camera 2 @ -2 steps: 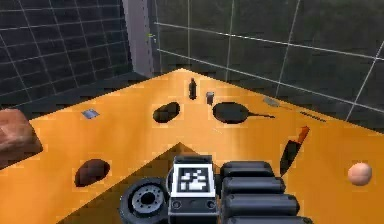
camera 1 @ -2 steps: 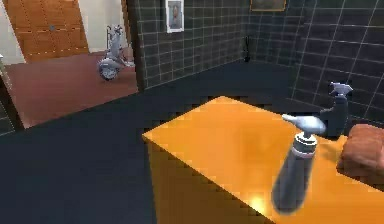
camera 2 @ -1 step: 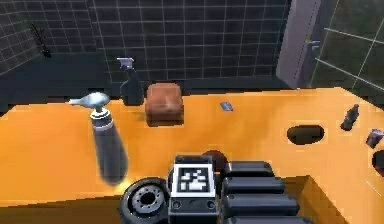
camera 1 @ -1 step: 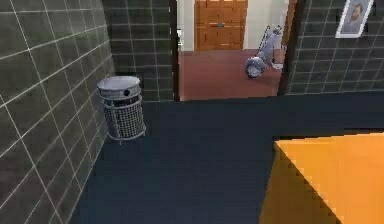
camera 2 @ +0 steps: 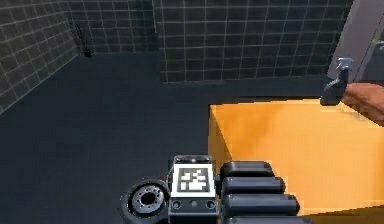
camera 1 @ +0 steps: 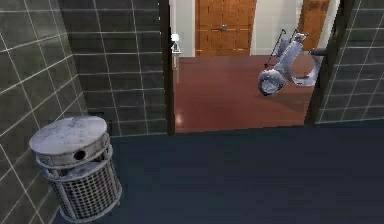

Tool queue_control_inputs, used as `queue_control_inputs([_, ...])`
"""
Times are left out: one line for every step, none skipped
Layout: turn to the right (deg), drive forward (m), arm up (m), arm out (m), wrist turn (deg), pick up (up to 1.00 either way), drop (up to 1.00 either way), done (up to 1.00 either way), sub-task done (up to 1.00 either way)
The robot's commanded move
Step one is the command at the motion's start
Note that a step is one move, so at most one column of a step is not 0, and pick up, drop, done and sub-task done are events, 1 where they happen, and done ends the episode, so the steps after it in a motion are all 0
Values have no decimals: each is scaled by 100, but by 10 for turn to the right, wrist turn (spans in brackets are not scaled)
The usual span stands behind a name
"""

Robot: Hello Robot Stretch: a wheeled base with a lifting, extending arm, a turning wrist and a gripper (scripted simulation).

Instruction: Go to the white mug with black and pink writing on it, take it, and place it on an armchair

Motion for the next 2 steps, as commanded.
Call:
queue_control_inputs([60, 0, 0, 0, 0, 0, 0, 0, 0])
queue_control_inputs([0, 5, 0, 0, 0, 0, 0, 0, 0])
